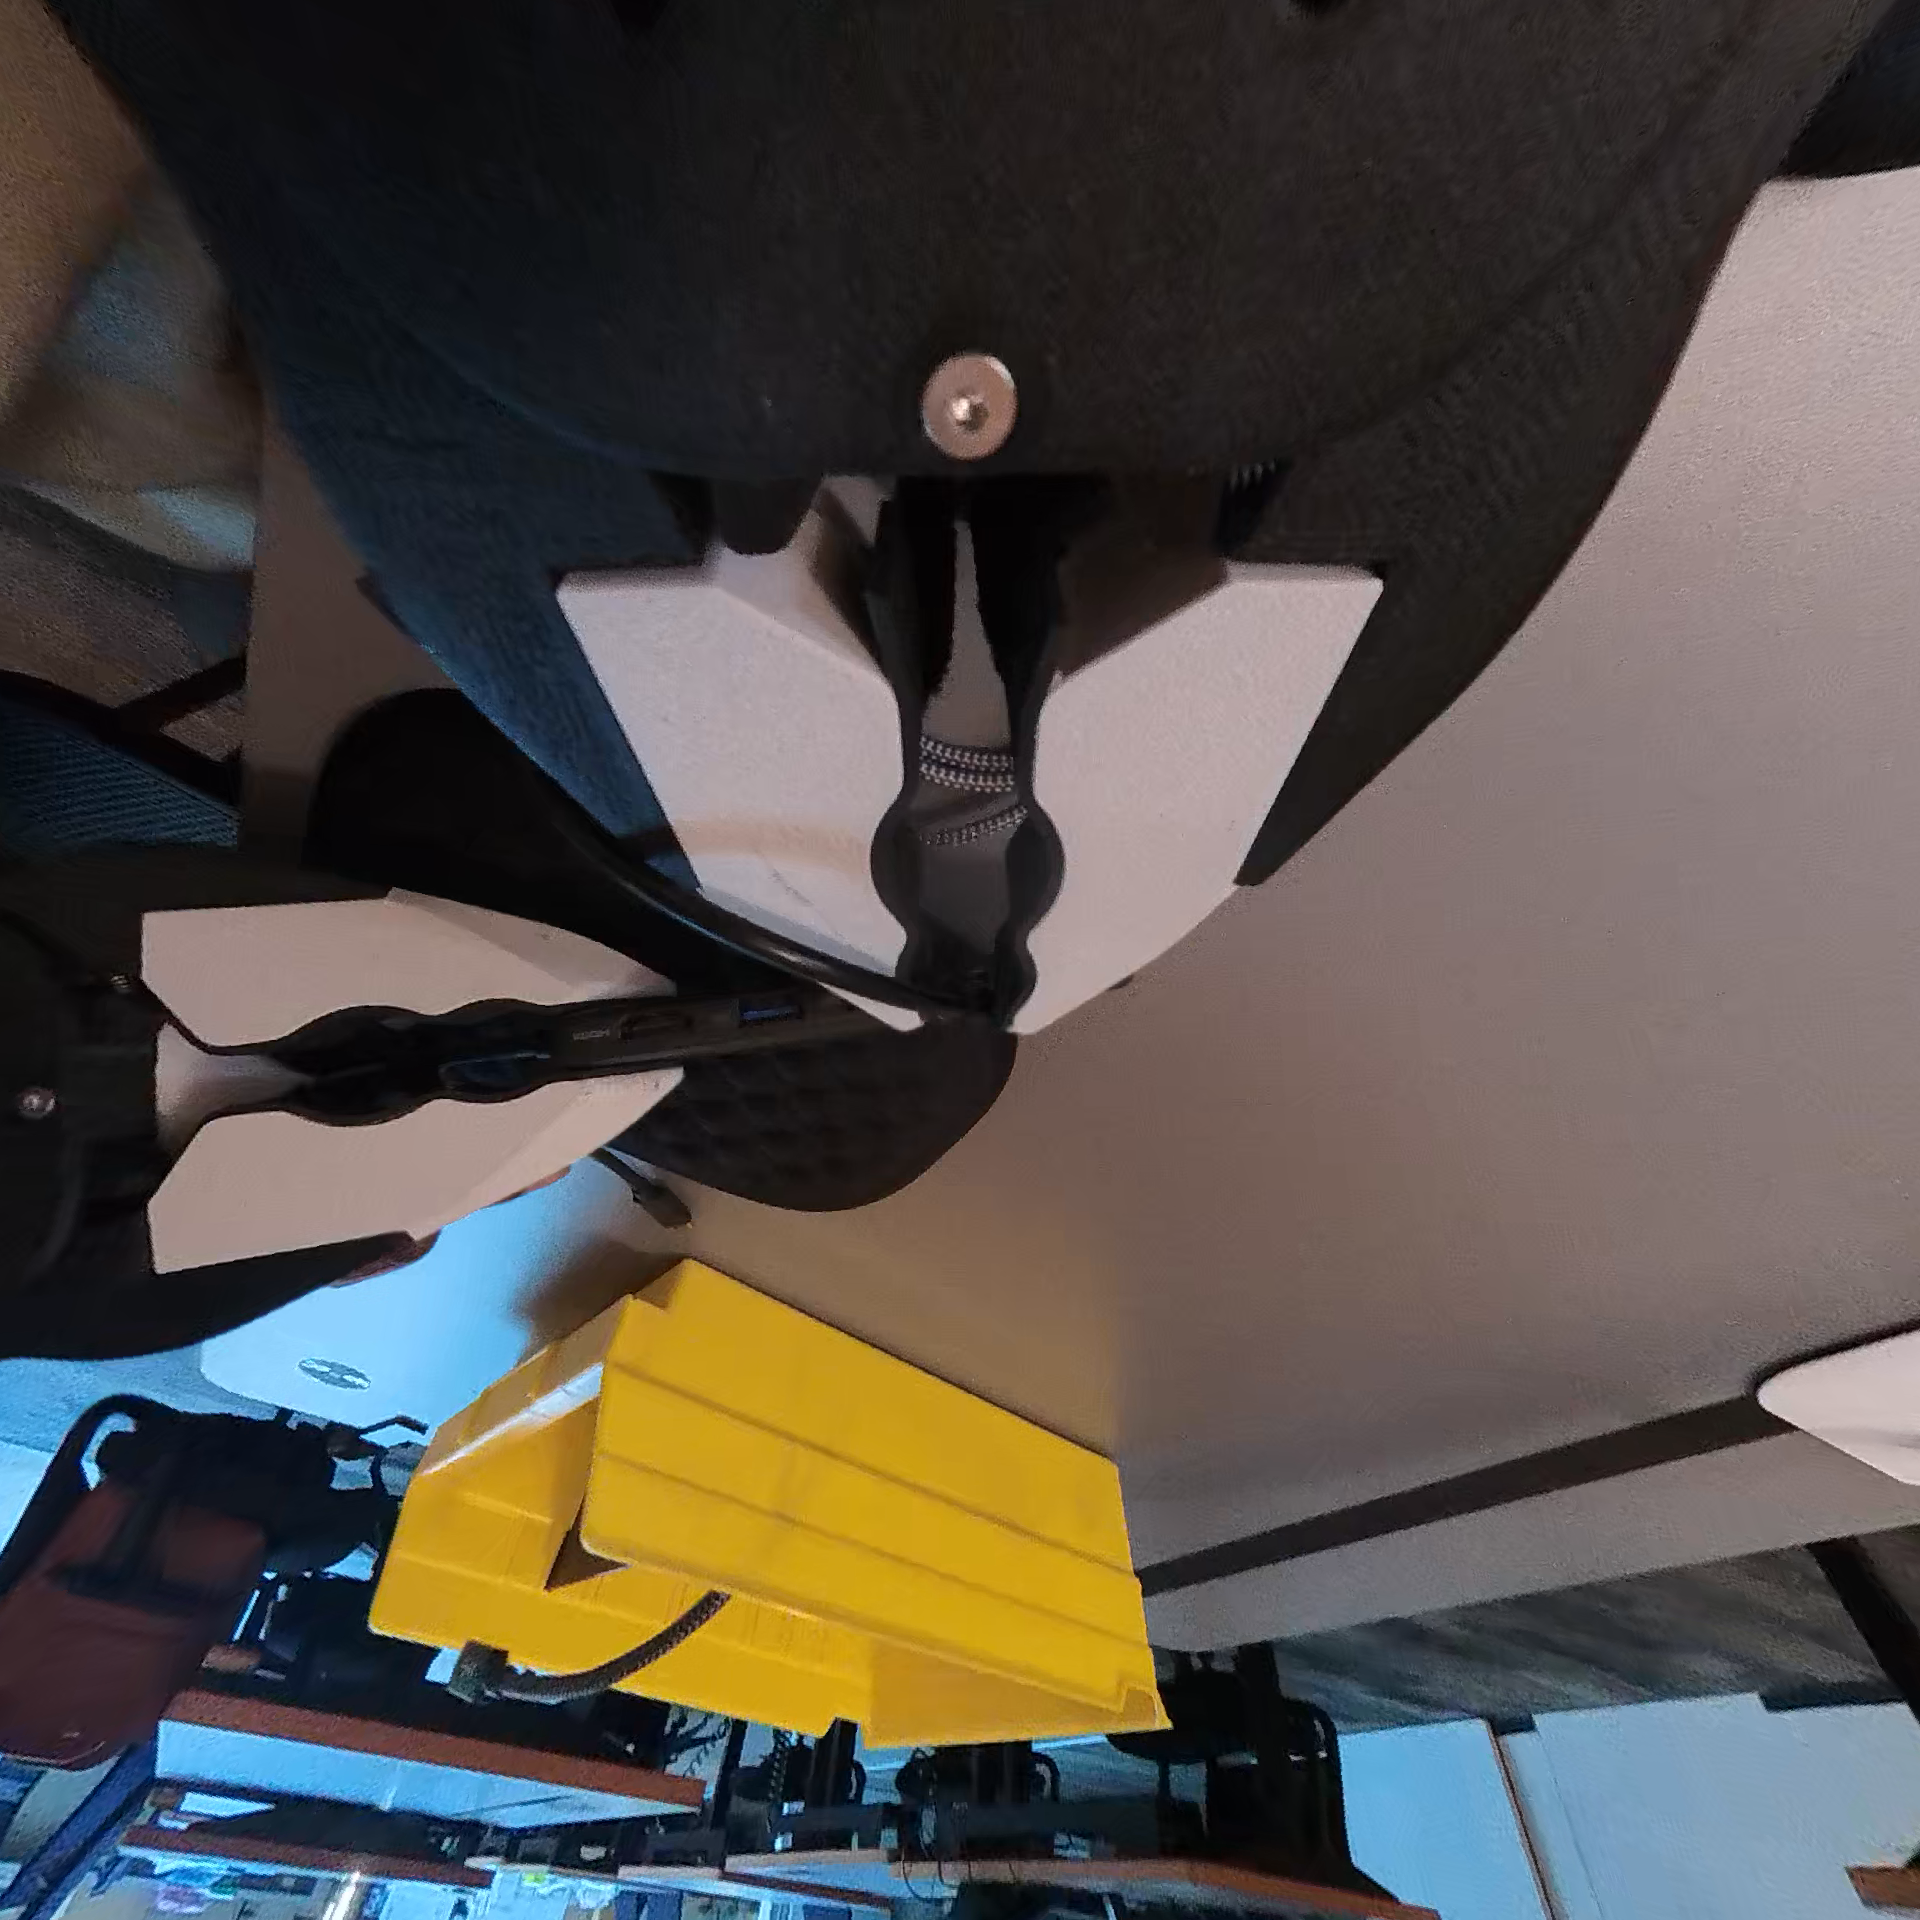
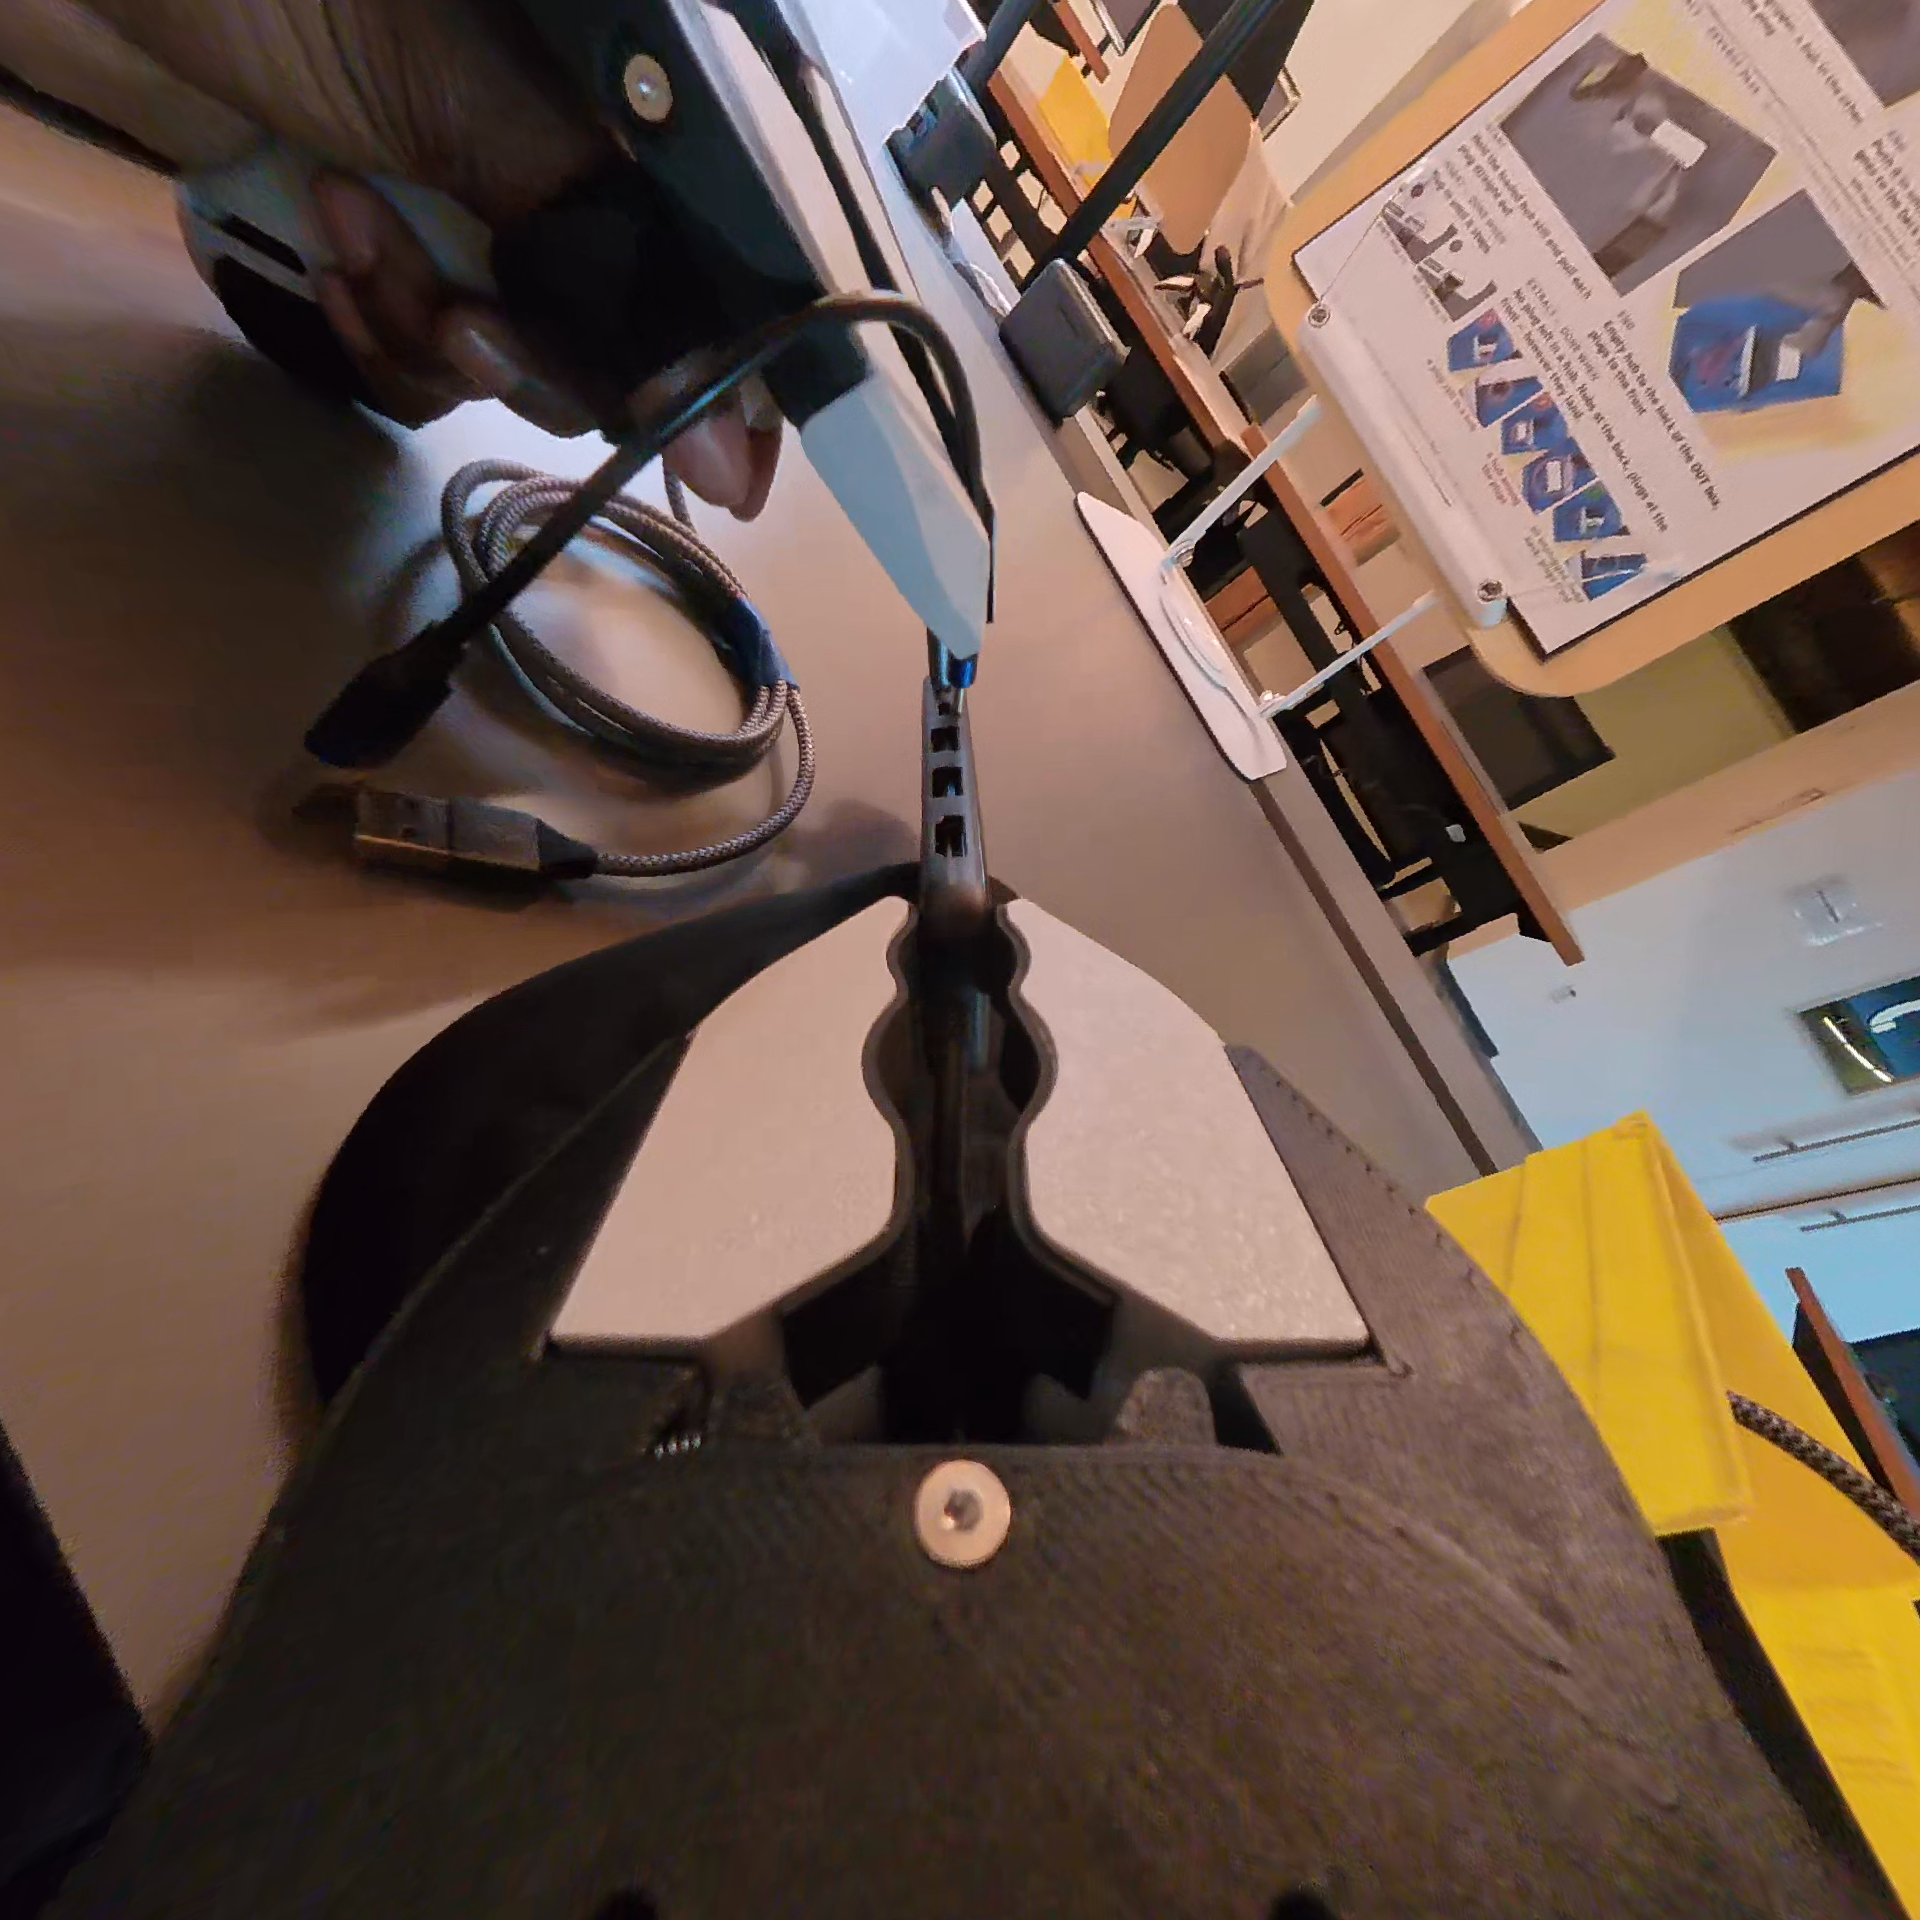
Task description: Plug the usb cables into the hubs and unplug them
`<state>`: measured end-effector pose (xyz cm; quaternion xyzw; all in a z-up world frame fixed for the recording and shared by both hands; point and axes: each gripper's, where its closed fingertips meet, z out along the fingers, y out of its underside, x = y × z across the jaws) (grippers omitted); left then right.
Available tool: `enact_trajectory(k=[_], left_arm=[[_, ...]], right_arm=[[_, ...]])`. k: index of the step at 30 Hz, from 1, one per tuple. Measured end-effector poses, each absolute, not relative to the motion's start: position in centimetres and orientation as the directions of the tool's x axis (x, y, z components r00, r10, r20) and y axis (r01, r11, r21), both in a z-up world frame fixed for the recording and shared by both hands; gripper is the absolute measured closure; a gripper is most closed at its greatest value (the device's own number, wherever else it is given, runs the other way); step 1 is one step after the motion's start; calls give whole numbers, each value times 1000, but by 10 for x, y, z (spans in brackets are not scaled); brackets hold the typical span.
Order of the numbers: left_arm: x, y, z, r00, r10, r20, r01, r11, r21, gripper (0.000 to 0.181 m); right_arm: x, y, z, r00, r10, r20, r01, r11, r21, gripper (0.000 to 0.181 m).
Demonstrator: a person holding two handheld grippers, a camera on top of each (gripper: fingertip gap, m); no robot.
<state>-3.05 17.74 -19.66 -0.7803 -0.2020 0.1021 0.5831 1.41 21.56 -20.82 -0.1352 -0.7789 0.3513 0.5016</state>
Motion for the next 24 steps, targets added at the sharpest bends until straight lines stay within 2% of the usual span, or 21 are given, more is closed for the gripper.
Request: enact_trajectory(k=[7, 14, 24], left_arm=[[-28, 177, -198, 892, 443, 91, 223, -255, -941, 170], [-28, 176, -201, 891, 454, -29, 136, -326, -936, 170], [-28, 178, -208, 885, 461, 70, 240, -321, -916, 170]], right_arm=[[16, 216, -209, -463, 576, 674, -132, 707, -695, 169], [16, 216, -209, -478, 582, 658, -123, 697, -706, 169], [16, 215, -212, -485, 560, 671, -128, 714, -688, 168]])
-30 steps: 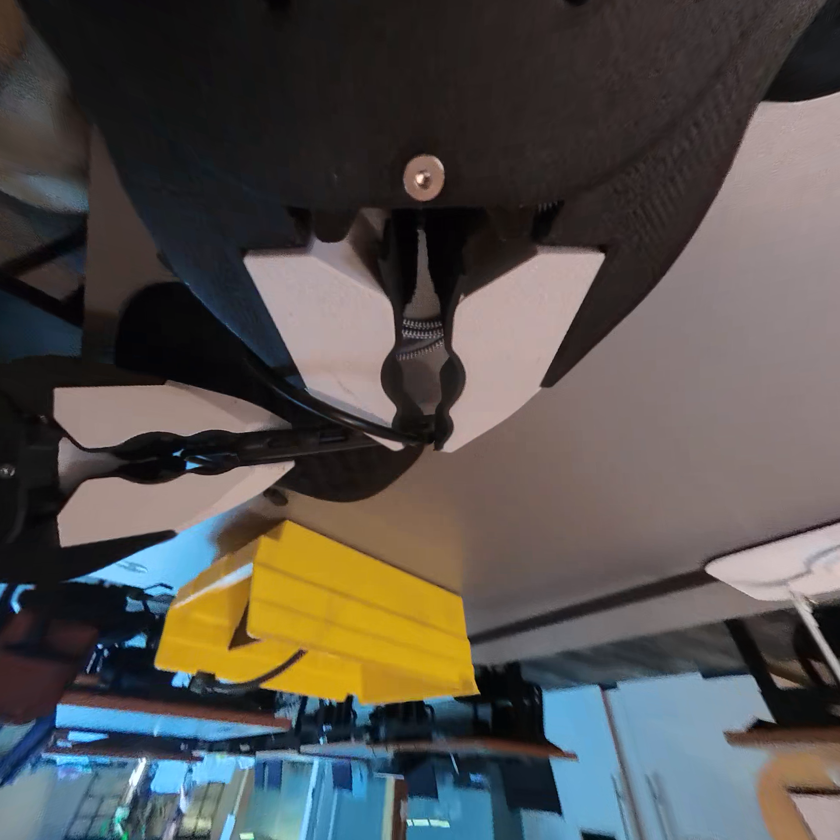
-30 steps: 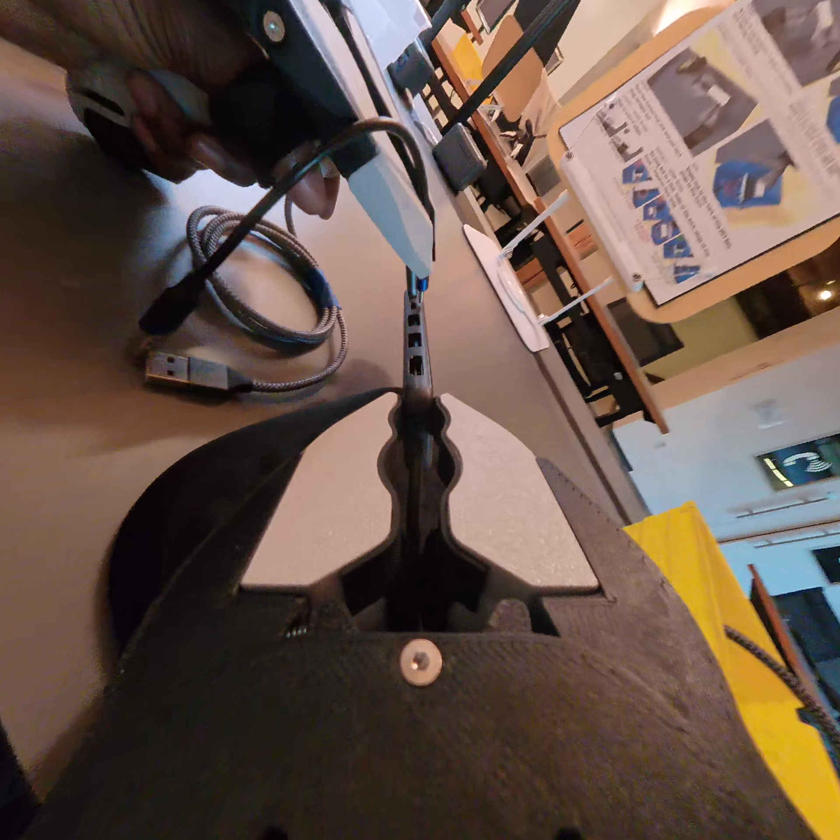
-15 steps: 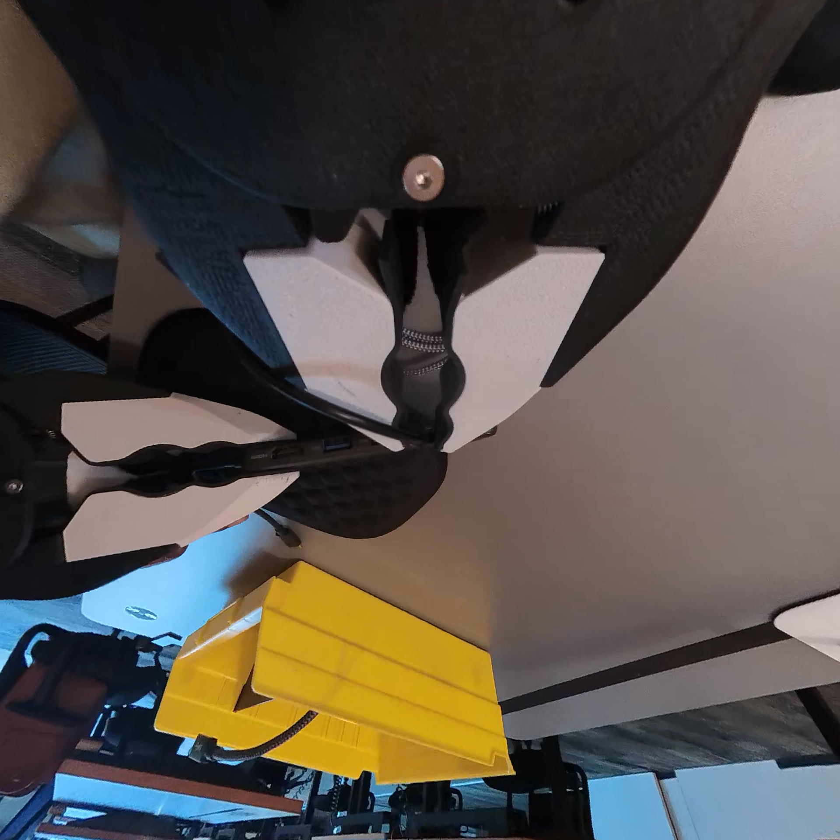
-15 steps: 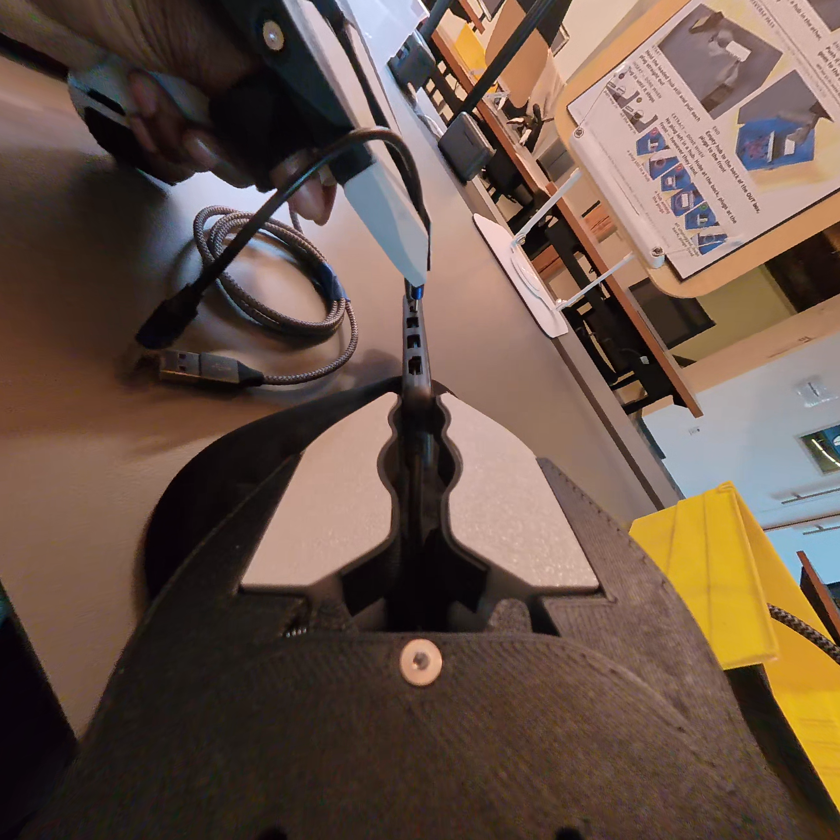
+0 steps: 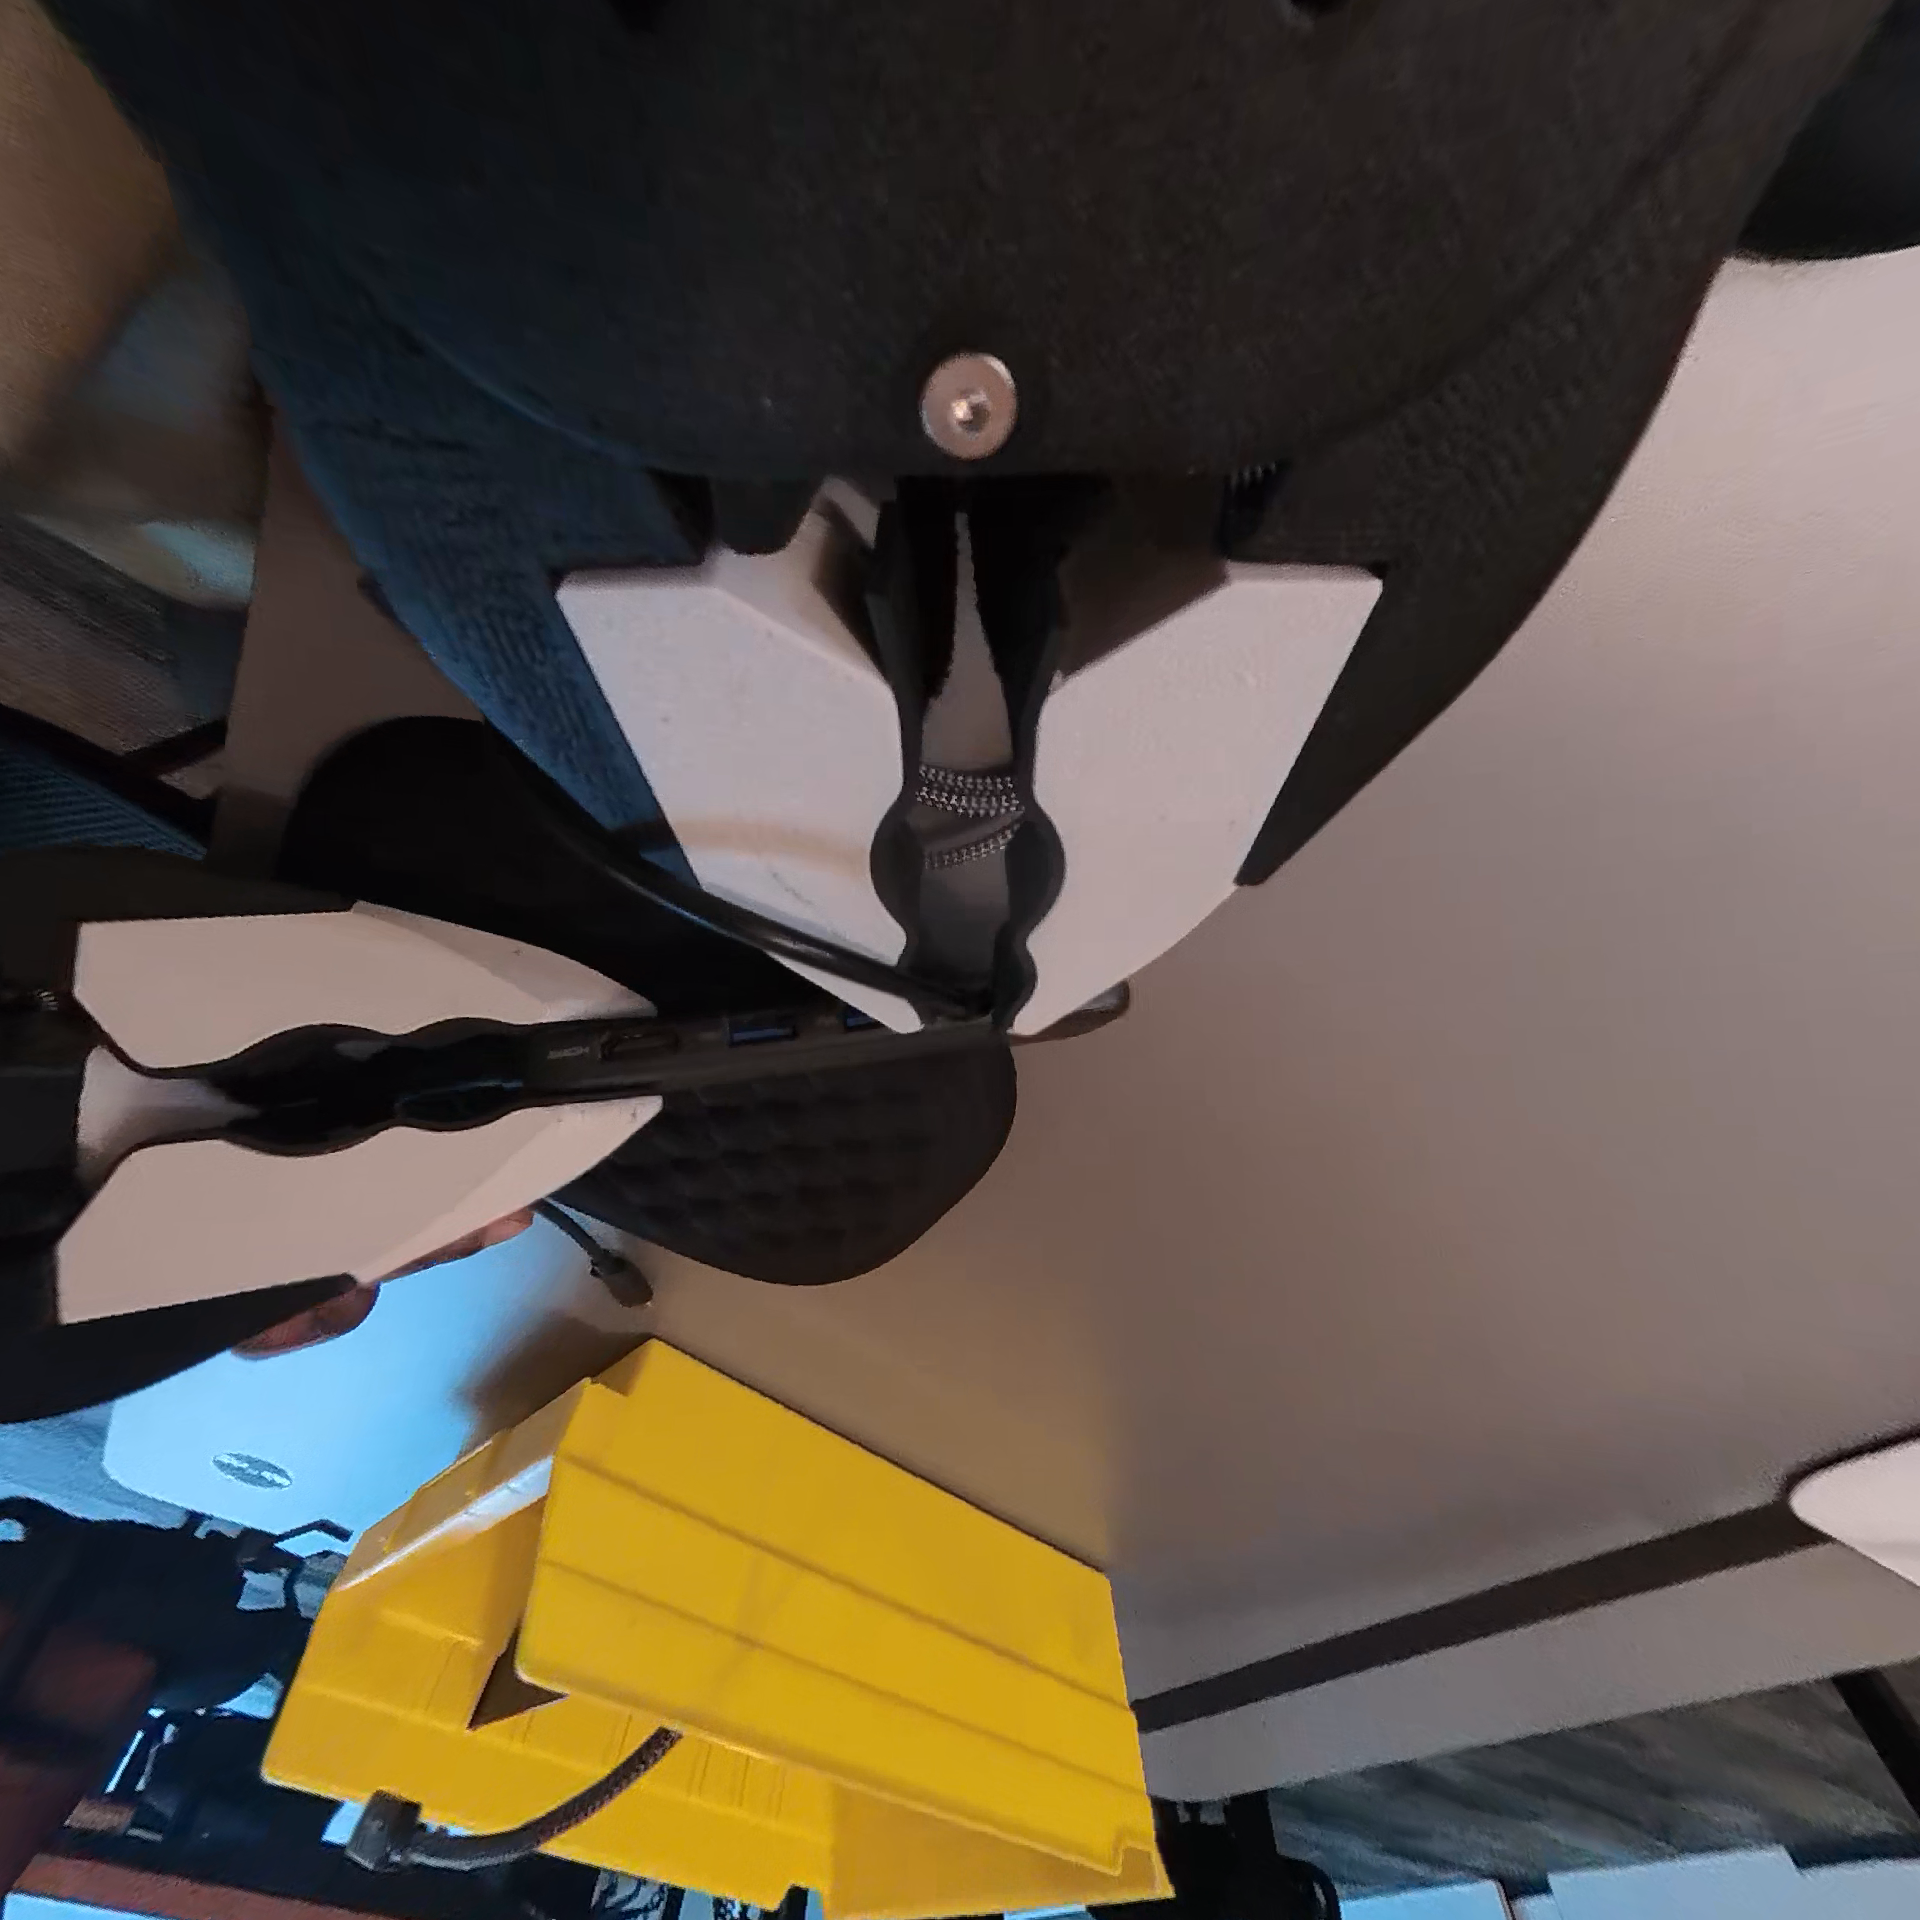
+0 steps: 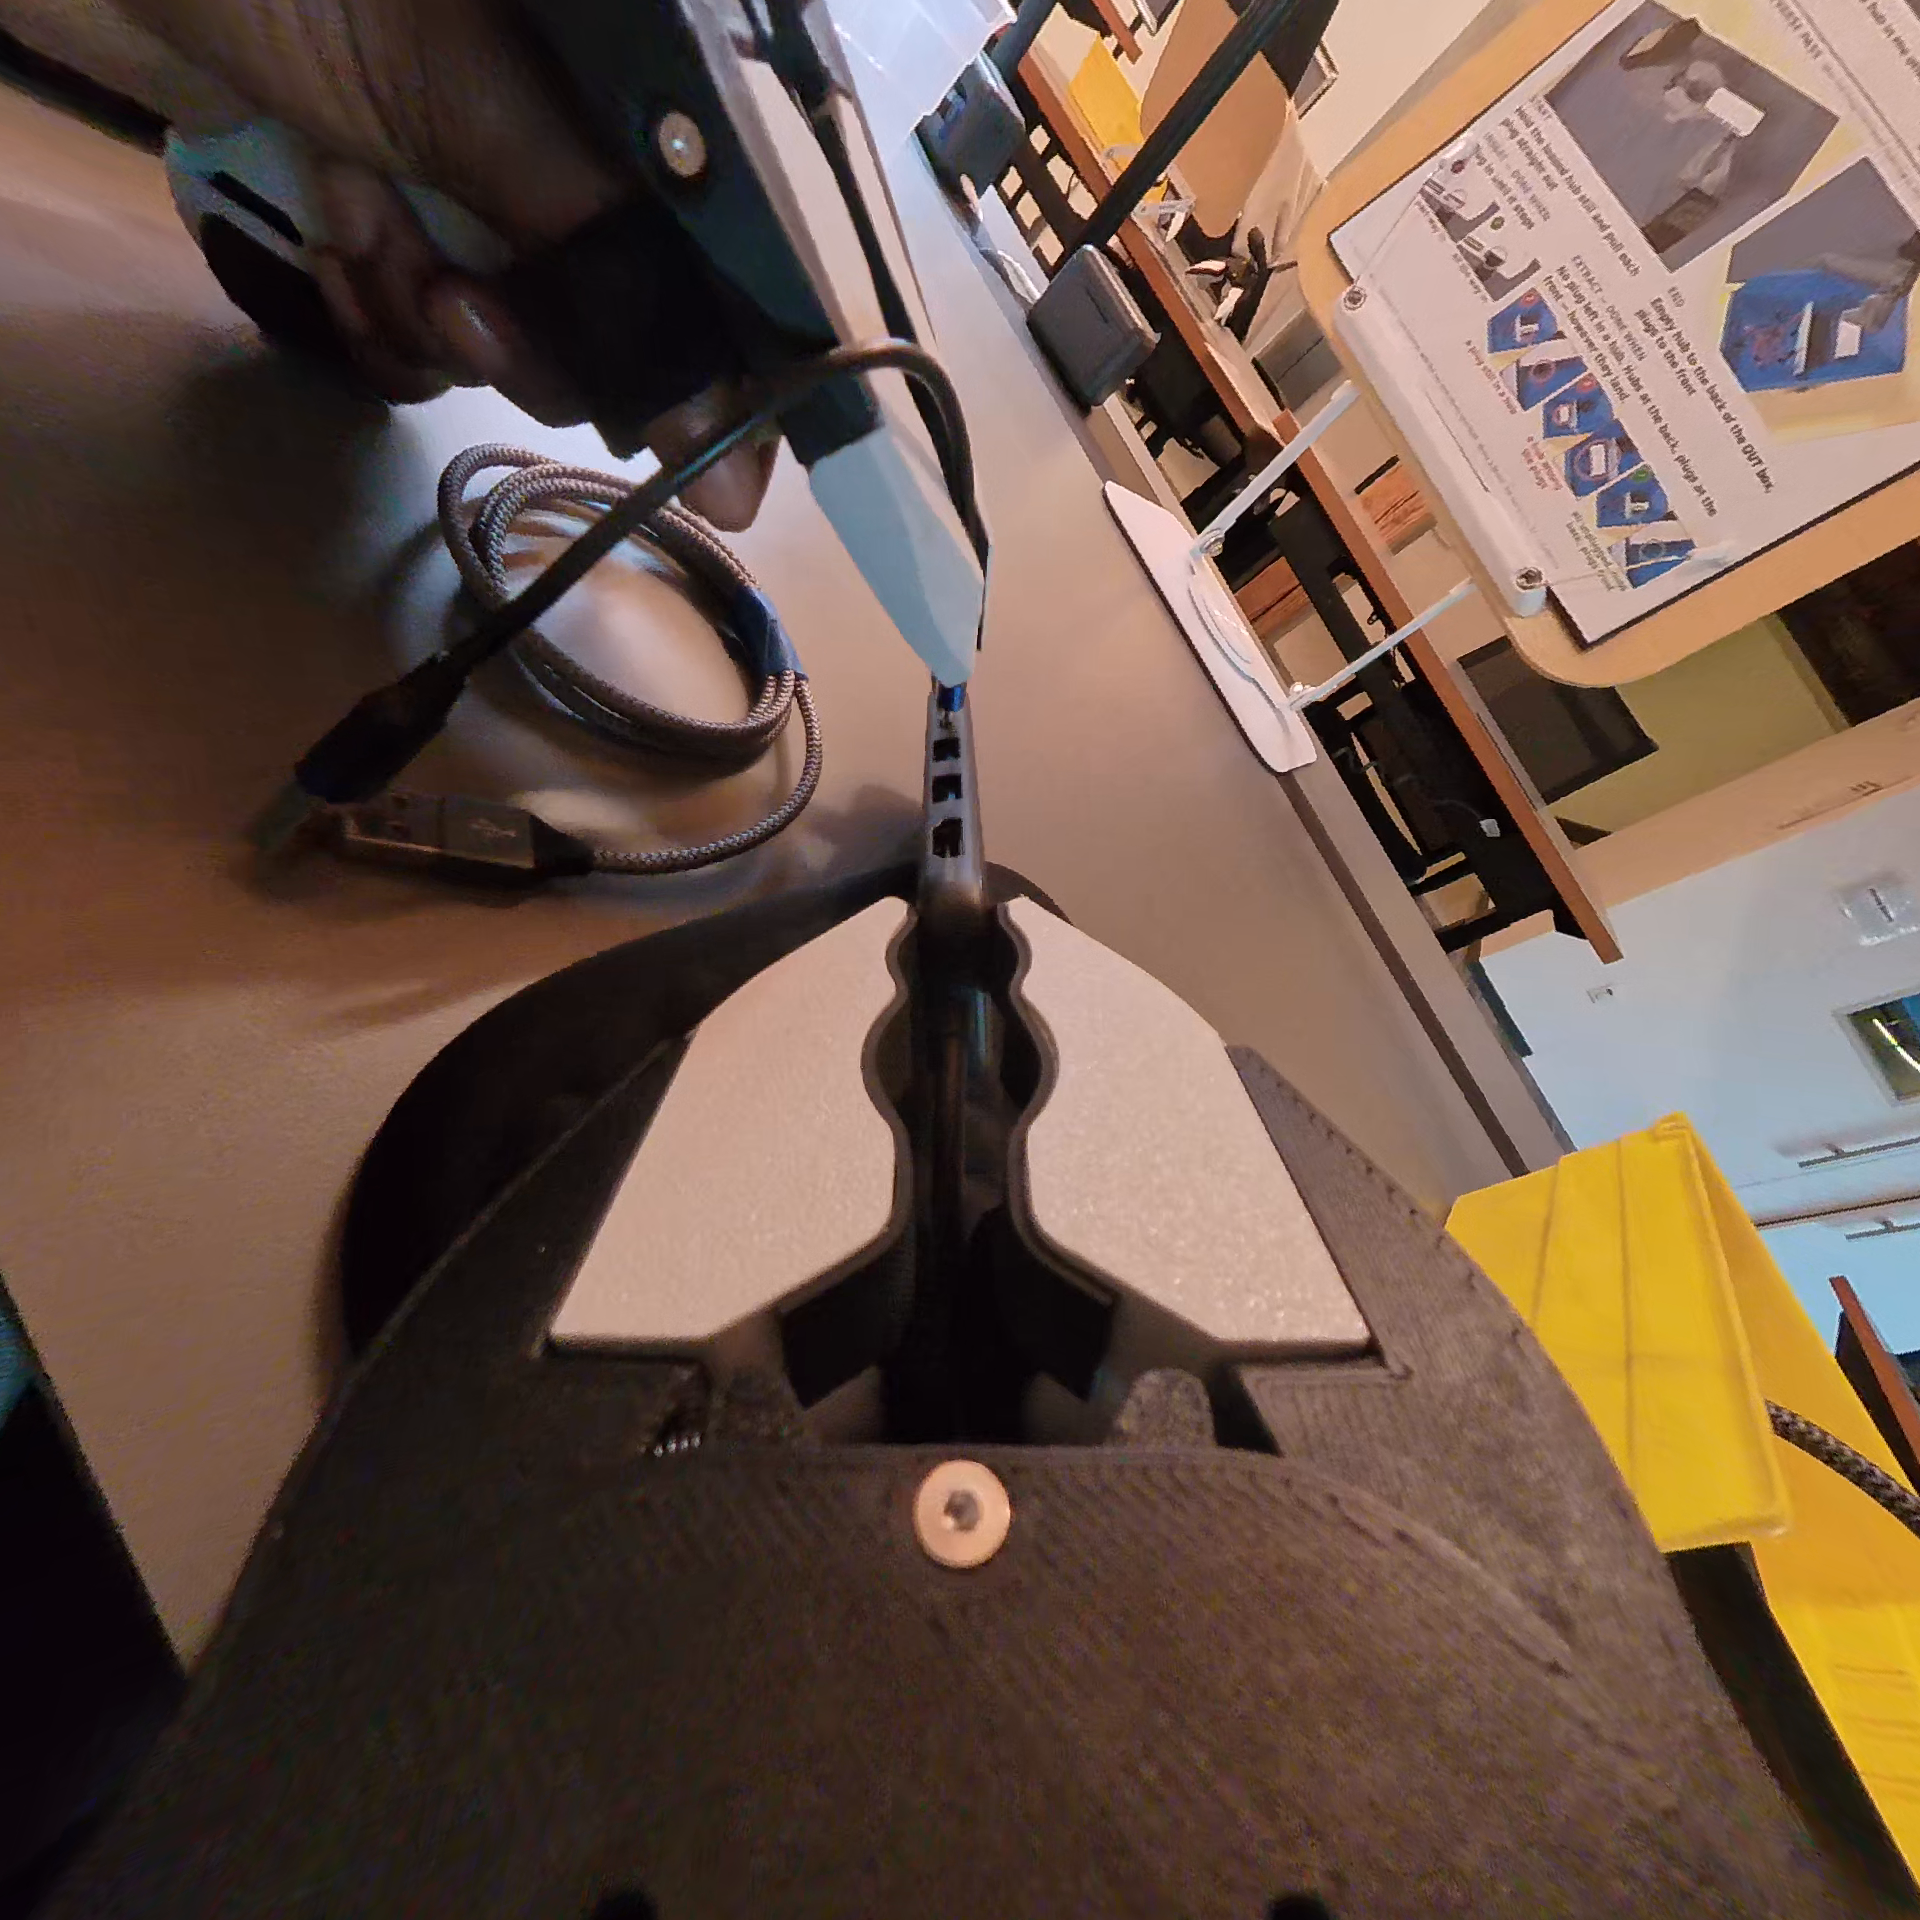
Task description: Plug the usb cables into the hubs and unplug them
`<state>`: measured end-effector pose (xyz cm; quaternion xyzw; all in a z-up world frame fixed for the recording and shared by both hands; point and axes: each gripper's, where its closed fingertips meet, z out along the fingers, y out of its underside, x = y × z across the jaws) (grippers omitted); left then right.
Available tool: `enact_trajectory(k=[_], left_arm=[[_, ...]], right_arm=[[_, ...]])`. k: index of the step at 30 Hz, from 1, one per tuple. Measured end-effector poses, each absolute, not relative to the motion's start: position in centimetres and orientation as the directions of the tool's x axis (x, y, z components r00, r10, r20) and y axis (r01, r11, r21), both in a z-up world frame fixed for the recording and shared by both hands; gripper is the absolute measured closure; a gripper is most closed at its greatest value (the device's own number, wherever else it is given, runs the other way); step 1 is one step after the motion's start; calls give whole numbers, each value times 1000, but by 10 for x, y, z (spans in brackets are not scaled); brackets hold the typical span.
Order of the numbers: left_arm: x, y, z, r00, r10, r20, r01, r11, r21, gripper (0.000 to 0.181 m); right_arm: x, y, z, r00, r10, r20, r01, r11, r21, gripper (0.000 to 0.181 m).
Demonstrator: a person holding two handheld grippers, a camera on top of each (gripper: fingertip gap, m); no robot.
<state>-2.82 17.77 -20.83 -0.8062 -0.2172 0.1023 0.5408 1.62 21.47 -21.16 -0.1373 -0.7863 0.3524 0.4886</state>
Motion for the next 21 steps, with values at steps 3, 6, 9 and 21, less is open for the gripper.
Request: enact_trajectory(k=[3, 6, 9, 21], left_arm=[[-30, 178, -211, 882, 459, 103, 274, -324, -905, 170], [-32, 179, -211, 878, 468, 97, 271, -319, -908, 170], [-35, 184, -207, 879, 468, 85, 243, -289, -926, 170], [-37, 186, -206, 867, 491, -79, 111, -345, -932, 169]], right_arm=[[15, 214, -212, -497, 556, 667, -122, 716, -688, 168], [15, 214, -213, -522, 565, 639, -102, 703, -704, 168], [14, 216, -211, -563, 603, 566, -58, 654, -754, 168], [11, 223, -211, -622, 696, 359, 80, 513, -855, 166]])
